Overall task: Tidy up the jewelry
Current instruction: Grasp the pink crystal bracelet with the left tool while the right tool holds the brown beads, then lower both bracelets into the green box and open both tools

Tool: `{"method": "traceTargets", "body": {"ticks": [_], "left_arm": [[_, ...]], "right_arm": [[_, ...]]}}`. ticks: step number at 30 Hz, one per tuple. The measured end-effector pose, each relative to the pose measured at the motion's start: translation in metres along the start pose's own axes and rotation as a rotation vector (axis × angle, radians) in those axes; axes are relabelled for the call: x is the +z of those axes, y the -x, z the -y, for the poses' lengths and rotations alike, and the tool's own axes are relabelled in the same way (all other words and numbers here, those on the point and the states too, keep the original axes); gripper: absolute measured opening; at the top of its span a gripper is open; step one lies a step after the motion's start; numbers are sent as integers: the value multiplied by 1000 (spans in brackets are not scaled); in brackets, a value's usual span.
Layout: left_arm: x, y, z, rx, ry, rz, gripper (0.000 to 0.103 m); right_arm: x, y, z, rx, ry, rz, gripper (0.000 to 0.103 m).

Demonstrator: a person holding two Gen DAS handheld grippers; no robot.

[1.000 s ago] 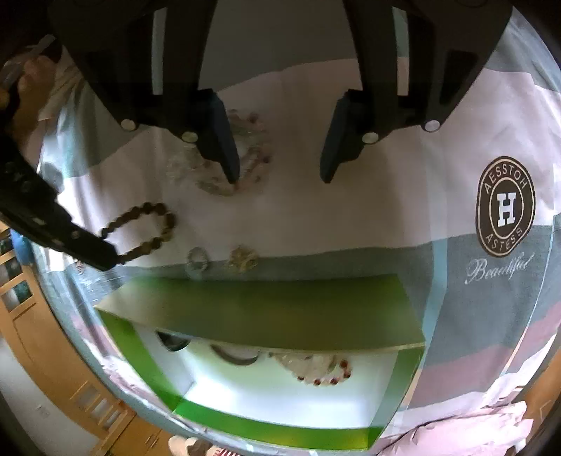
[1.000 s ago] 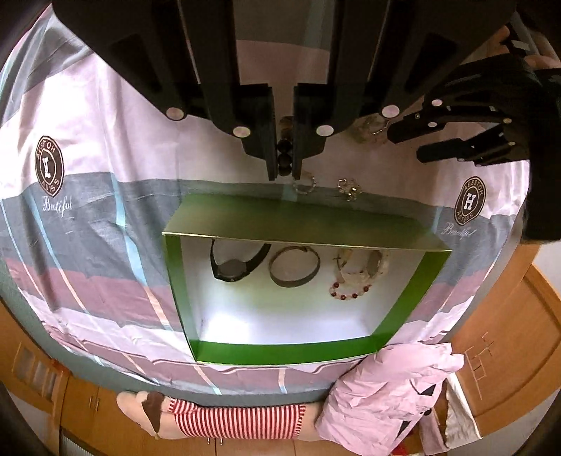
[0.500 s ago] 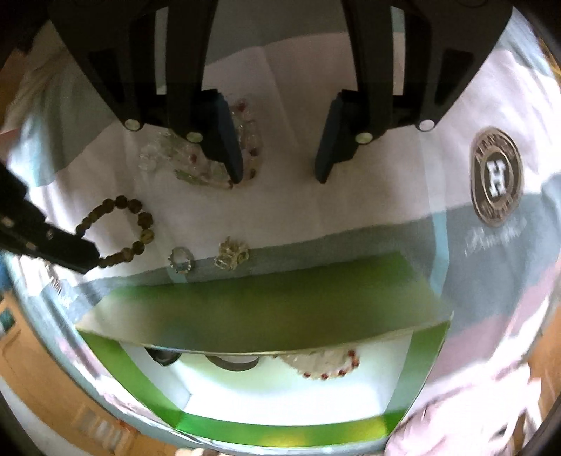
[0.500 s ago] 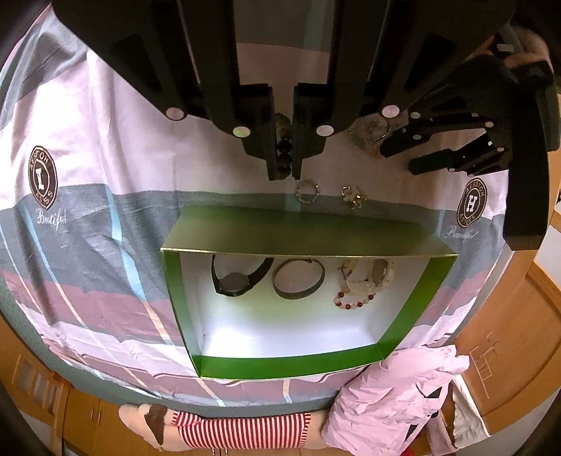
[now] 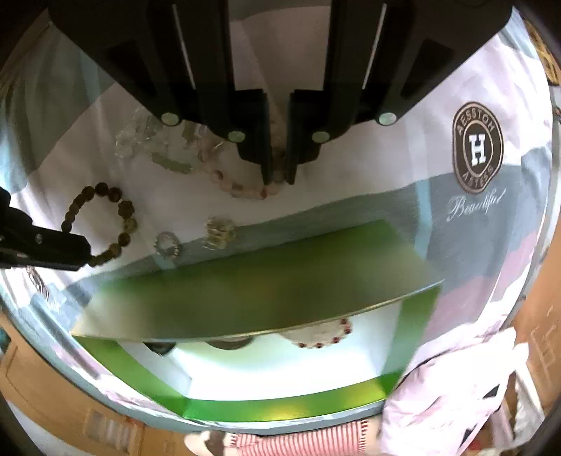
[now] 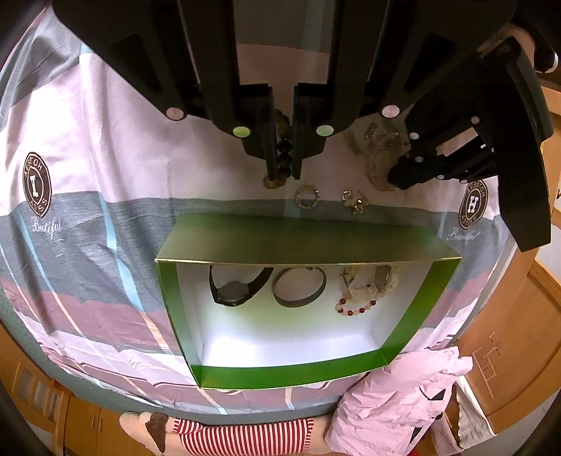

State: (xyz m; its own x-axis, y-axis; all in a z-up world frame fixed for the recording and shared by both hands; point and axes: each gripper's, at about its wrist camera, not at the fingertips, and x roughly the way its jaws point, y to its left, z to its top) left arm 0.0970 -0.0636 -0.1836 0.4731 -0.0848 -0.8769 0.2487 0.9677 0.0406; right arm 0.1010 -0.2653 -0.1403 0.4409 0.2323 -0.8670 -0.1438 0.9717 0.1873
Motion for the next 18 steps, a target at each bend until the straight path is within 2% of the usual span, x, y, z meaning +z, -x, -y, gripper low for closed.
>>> {"method": "traceTargets", "body": {"ticks": [3, 10, 18], "left_arm": [[-2, 10, -13, 19, 40, 23, 7], [-12, 46, -39, -4, 109, 77, 7], [-9, 86, -40, -22, 122, 175, 7]], "right_arm": [[1, 2, 1, 3, -6, 6, 8], [1, 9, -4, 14, 6, 17, 8], [1, 21, -9, 27, 9, 38, 8]]}}
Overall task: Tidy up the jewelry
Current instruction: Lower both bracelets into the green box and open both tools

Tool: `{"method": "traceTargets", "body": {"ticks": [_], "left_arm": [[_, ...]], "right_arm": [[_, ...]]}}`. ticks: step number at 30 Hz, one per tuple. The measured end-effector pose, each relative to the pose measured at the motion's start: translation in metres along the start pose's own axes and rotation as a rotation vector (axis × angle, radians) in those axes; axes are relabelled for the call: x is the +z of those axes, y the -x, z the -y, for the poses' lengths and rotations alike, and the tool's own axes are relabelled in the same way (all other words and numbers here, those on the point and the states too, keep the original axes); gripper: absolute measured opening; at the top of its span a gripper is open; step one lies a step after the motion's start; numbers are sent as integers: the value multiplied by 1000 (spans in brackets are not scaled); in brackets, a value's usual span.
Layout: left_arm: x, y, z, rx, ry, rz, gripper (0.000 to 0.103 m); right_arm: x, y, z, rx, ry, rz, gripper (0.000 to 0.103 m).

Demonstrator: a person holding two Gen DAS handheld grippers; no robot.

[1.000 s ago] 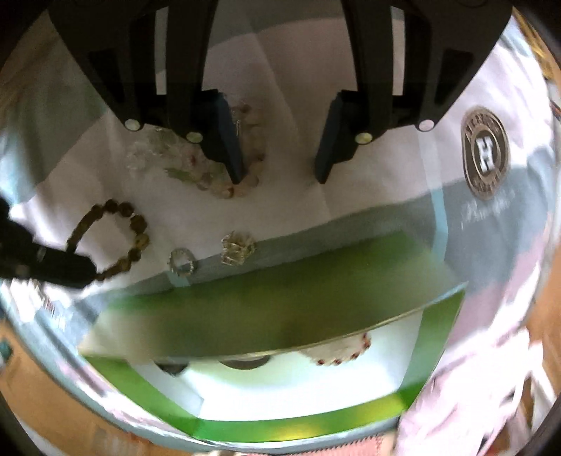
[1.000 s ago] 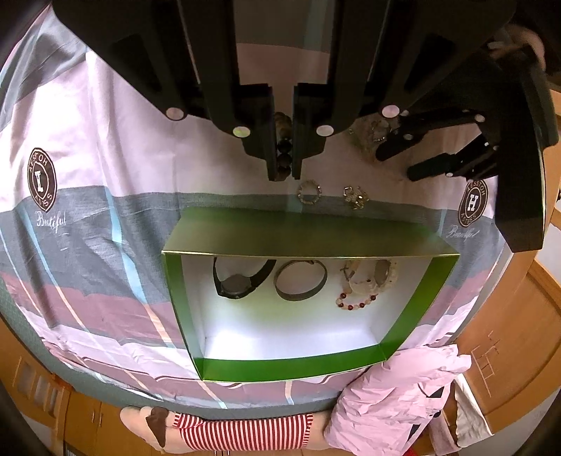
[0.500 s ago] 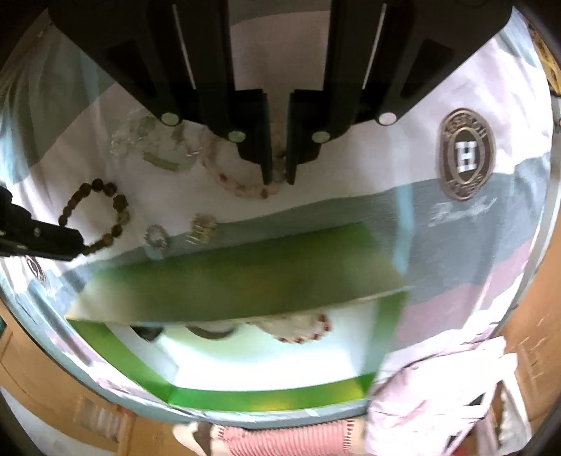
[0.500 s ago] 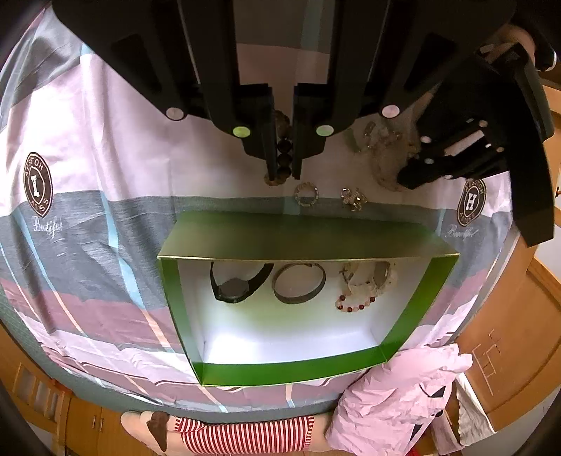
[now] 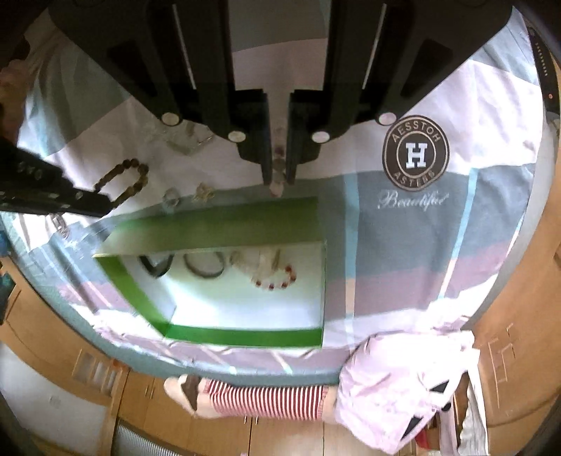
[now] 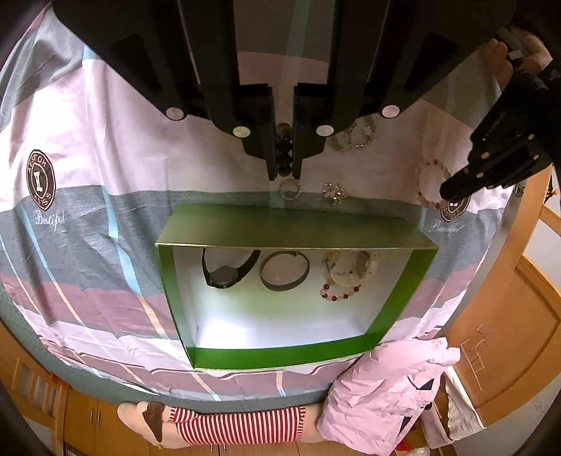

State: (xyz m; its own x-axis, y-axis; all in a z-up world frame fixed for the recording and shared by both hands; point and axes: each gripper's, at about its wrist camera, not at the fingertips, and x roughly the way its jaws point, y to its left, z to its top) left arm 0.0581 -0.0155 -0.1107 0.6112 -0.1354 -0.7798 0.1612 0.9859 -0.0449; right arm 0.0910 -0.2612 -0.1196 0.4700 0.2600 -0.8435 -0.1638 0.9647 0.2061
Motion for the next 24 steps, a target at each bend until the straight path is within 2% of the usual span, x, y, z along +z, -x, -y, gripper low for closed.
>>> {"method": "traceTargets", "body": {"ticks": [4, 10, 17, 24], "left_arm": [[2, 11, 7, -26, -21, 32, 7], [-1, 6, 7, -43, -14, 15, 7], [0, 7, 7, -63, -5, 18, 7], [19, 11, 24, -104, -22, 37, 7]], "right_arm": [[1, 9, -7, 22, 14, 22, 8], [-1, 0, -5, 30, -3, -8, 8], [1, 1, -2, 14, -7, 4, 8], [25, 21, 5, 14, -60, 82, 8]]}}
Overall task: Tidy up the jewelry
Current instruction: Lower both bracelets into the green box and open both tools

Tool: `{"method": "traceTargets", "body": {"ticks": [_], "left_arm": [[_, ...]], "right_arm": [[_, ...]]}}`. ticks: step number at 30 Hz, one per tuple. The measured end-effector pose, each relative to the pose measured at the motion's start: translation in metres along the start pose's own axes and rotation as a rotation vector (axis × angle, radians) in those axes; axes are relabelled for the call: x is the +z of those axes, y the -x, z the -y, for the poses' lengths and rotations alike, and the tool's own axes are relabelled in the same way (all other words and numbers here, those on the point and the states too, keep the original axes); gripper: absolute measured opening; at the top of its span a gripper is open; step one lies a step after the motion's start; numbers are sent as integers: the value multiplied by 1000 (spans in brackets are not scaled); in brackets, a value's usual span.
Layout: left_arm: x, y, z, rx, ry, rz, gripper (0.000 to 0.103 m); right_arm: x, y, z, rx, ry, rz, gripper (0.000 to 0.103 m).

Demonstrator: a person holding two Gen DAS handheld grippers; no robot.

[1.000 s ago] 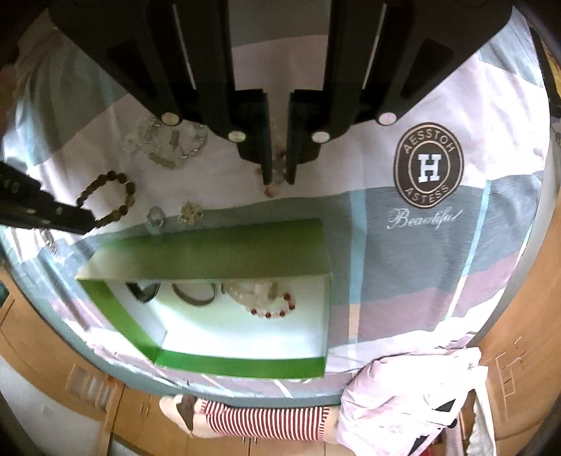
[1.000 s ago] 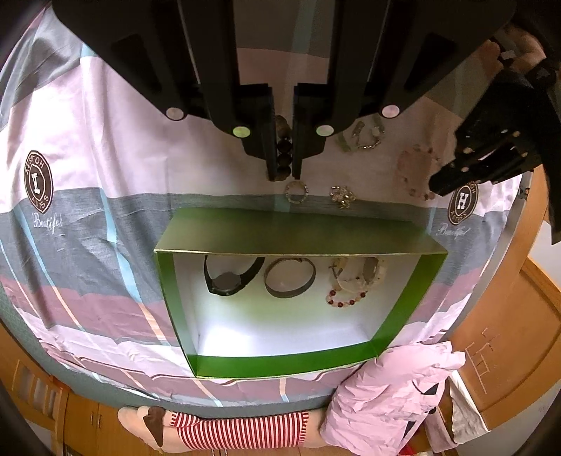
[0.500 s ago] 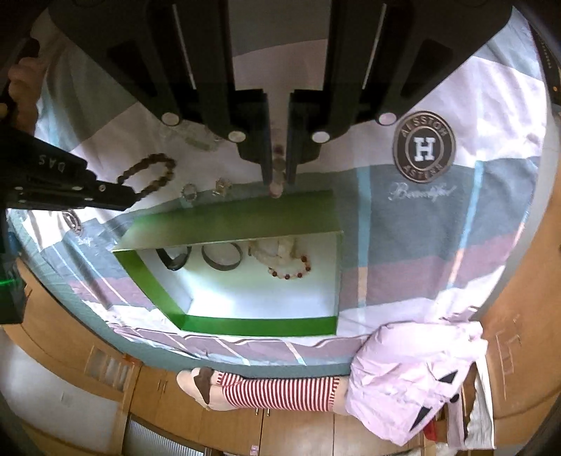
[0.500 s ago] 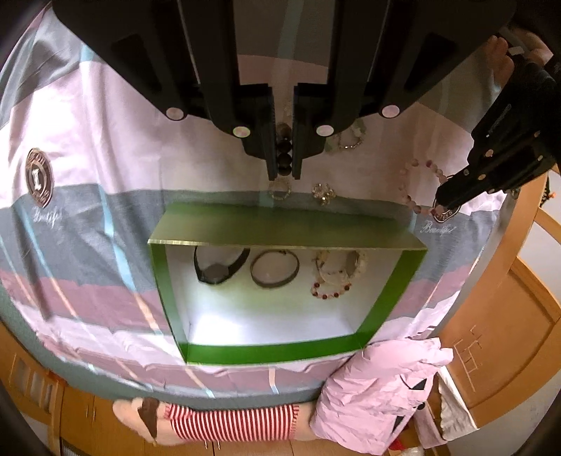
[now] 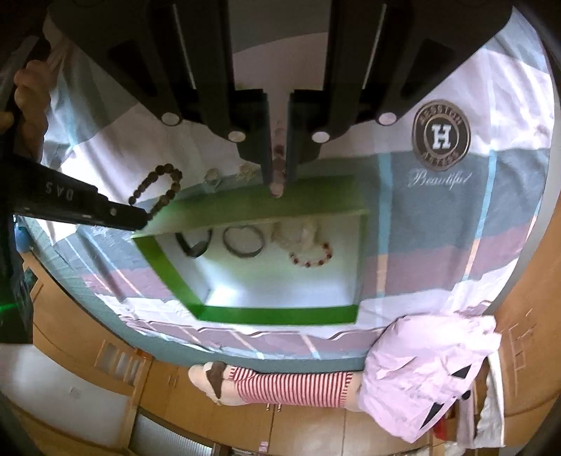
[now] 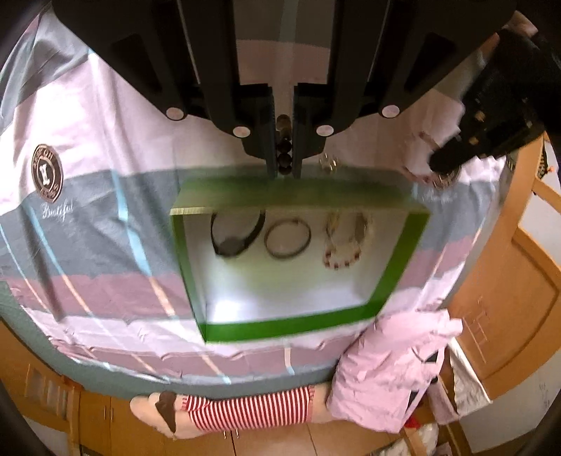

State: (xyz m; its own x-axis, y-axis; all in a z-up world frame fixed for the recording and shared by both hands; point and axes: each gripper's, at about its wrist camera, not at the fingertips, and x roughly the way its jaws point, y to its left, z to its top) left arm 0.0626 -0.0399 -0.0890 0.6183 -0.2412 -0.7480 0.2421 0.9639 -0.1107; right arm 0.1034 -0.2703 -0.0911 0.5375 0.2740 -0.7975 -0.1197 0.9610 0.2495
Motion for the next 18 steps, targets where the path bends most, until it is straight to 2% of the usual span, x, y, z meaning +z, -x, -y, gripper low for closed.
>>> {"method": "traceTargets", "body": {"ticks": [4, 6, 7, 9, 12, 14, 18], "left_arm": [[29, 3, 16, 3, -50, 41, 7], [49, -9, 23, 40, -81, 59, 7], [57, -18, 25, 35, -89, 55, 7], [73, -48, 27, 40, -96, 12, 7], [89, -85, 22, 78, -89, -9, 7], [98, -111, 14, 62, -49, -48, 7], [108, -150, 6, 59, -21, -99, 7]], "right_arm": [[26, 12, -5, 32, 1, 54, 8], [42, 12, -6, 22, -8, 88, 8], [52, 8, -7, 14, -8, 93, 8], [63, -1, -8, 5, -4, 96, 8], [74, -27, -8, -25, 23, 89, 8], [82, -48, 1, -61, -3, 65, 8], [98, -77, 19, -60, -35, 34, 8]]}}
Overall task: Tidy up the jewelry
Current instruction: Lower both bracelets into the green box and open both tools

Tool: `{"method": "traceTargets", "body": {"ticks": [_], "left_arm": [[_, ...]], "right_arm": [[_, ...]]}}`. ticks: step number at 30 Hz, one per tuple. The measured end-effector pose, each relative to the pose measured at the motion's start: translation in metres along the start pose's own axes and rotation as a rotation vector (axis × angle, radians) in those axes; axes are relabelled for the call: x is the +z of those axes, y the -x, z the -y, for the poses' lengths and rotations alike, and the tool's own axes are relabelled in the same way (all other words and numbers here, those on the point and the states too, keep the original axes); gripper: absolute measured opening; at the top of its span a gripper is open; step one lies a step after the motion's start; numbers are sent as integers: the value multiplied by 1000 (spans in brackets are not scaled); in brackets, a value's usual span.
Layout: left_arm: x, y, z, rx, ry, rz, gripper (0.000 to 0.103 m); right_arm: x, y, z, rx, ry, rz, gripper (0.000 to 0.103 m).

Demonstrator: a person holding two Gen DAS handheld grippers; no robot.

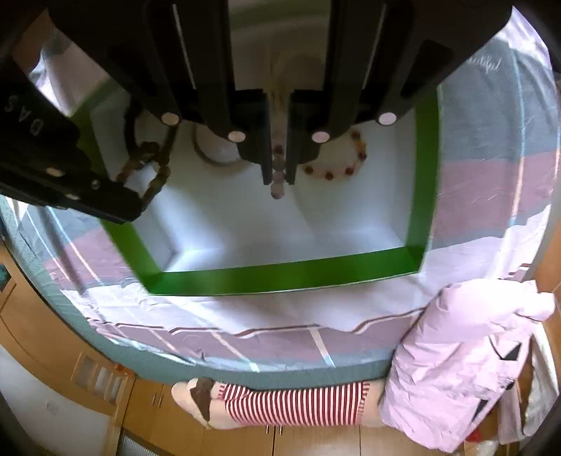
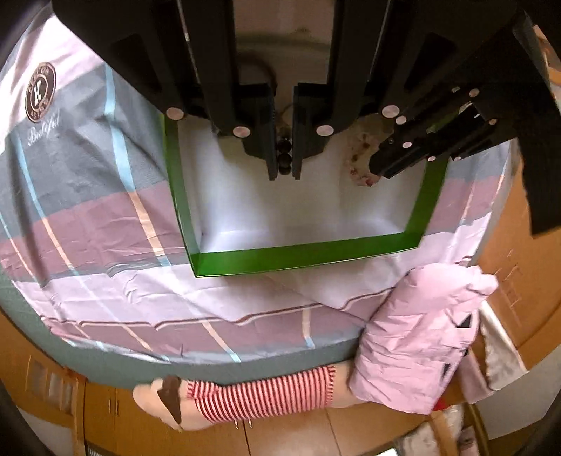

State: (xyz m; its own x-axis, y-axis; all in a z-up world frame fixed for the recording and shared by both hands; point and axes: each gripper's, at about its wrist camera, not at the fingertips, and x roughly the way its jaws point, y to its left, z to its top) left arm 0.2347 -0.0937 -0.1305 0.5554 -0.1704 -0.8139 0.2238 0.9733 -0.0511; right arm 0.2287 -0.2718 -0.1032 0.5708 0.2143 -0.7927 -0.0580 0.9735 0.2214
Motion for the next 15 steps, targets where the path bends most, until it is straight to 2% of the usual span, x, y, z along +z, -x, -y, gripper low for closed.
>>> {"method": "traceTargets", "body": {"ticks": [4, 7, 13, 14, 15], "left_arm": [[-1, -18, -5, -31, 29, -19, 7], [-3, -27, -6, -18, 38, -34, 7], [-6, -23, -16, -43, 99, -53, 9], [-8, -22, -17, -47, 104, -55, 14], [-9, -20, -18, -48, 105, -53, 24]], "right_arm": [[7, -20, 7, -37, 22, -17, 8], [4, -36, 11, -44, 12, -55, 8], [-9, -55, 14, -35, -14, -119, 8], [-11, -56, 14, -37, -21, -126, 8], [-12, -57, 15, -38, -31, -134, 8]]}}
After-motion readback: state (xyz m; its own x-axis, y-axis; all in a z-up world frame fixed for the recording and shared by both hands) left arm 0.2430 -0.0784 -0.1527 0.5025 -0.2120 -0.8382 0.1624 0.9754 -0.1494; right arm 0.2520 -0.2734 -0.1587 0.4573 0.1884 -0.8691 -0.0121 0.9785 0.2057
